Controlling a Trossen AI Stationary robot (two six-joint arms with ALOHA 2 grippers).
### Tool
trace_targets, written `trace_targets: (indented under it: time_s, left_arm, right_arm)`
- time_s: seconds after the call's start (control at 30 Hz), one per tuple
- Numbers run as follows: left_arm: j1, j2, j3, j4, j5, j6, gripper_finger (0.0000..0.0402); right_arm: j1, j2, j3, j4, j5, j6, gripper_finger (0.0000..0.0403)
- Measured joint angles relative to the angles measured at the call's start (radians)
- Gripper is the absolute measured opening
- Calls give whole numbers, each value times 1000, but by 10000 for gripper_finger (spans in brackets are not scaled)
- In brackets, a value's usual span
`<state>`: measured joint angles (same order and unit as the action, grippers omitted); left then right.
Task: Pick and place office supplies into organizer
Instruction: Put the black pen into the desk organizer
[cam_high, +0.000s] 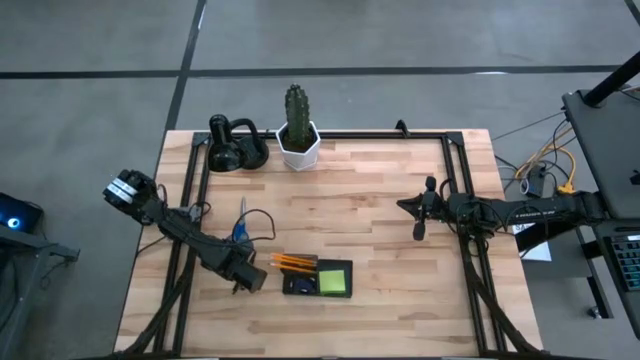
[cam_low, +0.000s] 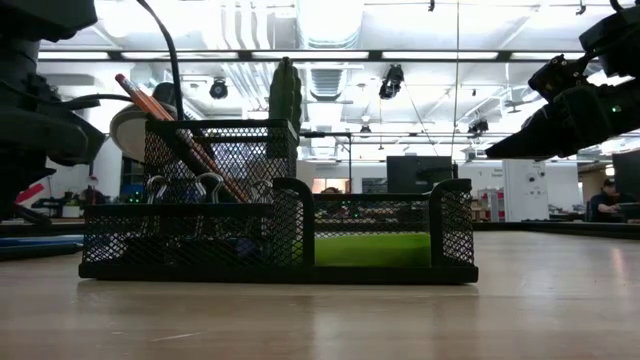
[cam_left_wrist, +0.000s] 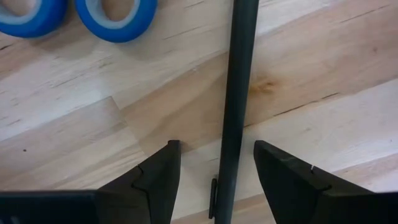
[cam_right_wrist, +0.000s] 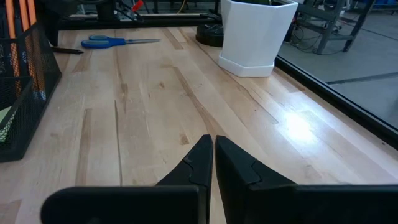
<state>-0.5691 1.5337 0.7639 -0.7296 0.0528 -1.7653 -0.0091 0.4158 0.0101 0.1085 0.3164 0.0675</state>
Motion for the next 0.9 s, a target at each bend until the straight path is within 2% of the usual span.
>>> trace_targets:
  time_s: [0.1, 0.2, 0.6, 0.9]
  left_arm:
    - [0, 0, 0, 2, 0, 0, 189]
    - [0, 0, -1, 9, 0, 0, 169]
    - [0, 2, -1, 27, 5, 0, 15]
    - [0, 2, -2, 20, 40, 15, 15]
  right_arm:
    - [0, 0, 0, 0, 0, 0, 8]
    - [0, 0, 0, 0, 0, 0, 8]
    - [0, 0, 0, 0, 0, 0, 8]
    - [0, 0, 0, 0, 0, 0, 8]
